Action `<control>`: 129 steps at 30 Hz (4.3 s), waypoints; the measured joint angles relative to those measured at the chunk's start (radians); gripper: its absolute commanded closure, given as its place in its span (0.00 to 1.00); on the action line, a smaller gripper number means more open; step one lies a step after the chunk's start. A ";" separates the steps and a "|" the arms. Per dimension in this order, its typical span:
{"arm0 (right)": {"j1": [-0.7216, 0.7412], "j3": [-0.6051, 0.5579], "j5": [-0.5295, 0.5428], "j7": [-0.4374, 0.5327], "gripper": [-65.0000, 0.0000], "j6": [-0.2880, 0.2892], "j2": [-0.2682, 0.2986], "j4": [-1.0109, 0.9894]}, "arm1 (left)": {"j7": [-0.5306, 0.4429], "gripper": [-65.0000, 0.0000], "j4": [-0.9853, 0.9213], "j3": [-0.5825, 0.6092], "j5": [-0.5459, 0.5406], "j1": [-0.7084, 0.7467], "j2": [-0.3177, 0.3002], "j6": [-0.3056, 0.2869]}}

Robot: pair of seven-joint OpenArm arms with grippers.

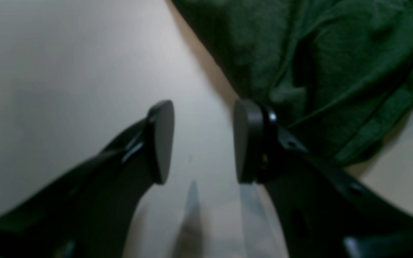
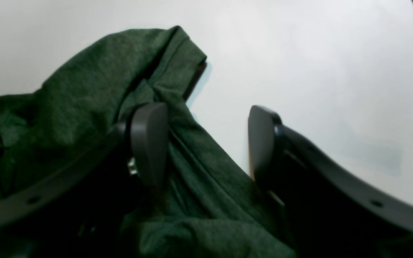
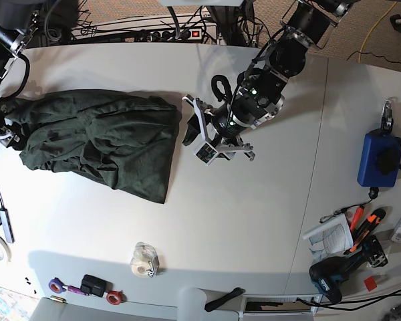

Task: Layout the t-shirt on the table in an organized manner, then fold the t-shirt properly
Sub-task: 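Grasp the shirt end with the right gripper and pull it outward, then fold the held shirt end with the right gripper toward the left gripper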

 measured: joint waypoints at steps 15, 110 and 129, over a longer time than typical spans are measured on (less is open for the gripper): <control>0.001 -0.003 0.156 -0.149 0.46 0.001 0.002 0.002 | 0.000 0.57 0.000 0.000 0.000 0.000 0.000 0.000; -0.131 -0.476 -0.099 -0.160 0.47 -0.061 -0.561 0.898 | 0.008 0.57 0.000 0.000 0.000 0.048 0.000 0.000; -0.087 0.034 -0.055 -0.221 0.48 -0.085 -0.561 0.903 | 0.008 0.57 0.000 0.000 0.000 0.048 0.000 0.000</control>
